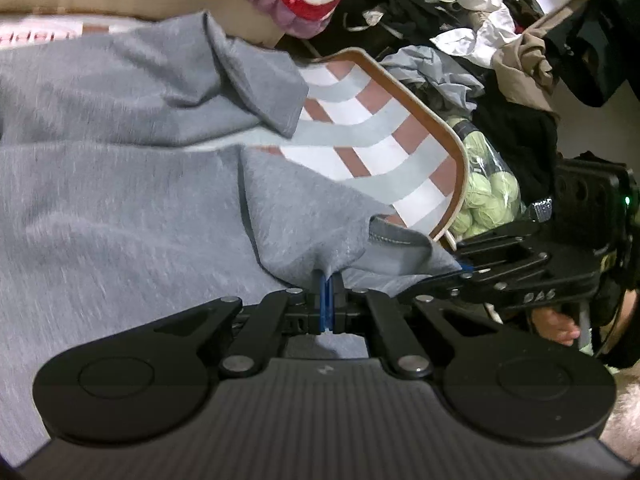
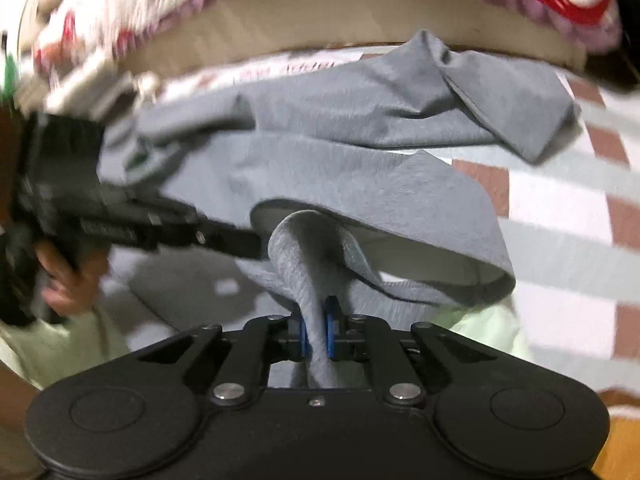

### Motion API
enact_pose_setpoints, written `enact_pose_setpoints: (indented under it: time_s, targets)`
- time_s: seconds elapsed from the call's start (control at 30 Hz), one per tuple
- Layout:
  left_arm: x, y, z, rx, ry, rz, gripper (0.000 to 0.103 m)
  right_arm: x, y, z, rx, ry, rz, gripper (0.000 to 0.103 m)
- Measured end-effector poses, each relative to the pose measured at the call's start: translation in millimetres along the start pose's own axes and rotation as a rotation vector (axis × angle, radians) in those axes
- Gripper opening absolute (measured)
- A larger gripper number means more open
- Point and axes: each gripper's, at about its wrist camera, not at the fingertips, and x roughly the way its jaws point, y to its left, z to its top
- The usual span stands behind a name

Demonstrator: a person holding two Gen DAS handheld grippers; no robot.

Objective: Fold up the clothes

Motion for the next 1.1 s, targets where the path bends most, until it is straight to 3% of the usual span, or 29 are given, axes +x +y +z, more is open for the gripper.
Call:
enact_pose_setpoints:
  time_s: [0.13, 0.27, 0.4, 0.5, 0.6, 0.67, 0.73, 0.87, 0.97, 1.03, 1.1]
  targets:
    - [-8, 1, 4, -0.02, -0.013, -0.01, 0.001, -18, -23, -5, 0.119, -0.045, 0.104, 0.008]
    - [-5, 4, 2, -0.025, -0.001, 0.026, 0.001, -24, -31, -3, 0.111, -0.045, 0.045, 0.003]
    - [-3, 11, 2, -0.052, -0.003, 0.036, 0.001, -28, -38, 2, 0.079, -0.04, -0.11, 0.003]
    - [-4, 12, 7, -0.064, -0.015, 0.02, 0.001, -25, -23, 3, -0.104, 0.023, -0.38, 0.003]
    - [-1, 10, 11, -0.083, -0.01, -0.017, 0.001, -20, -18, 4, -0.184, 0.061, -0.59, 0.004]
    - [3, 7, 12, -0.087, 0.004, -0.025, 0.001, -20, -11, 7, -0.233, 0.06, -0.651, 0.009]
    - [7, 3, 11, -0.078, 0.025, -0.021, 0.001, -28, -4, 12, -0.246, 0.012, -0.605, 0.01]
    - [7, -6, 8, -0.032, 0.037, -0.011, 0.001, -40, -5, 24, -0.194, -0.097, -0.307, 0.011]
    - [7, -14, 10, 0.02, 0.04, 0.007, 0.001, -16, -14, 29, -0.201, -0.01, -0.099, 0.012]
    - [8, -19, 12, 0.061, 0.049, 0.02, 0.001, 8, -18, 28, -0.233, 0.073, -0.011, 0.017]
    - [9, -22, 12, 0.107, 0.056, 0.044, 0.001, 31, -22, 26, -0.254, 0.128, 0.006, 0.031]
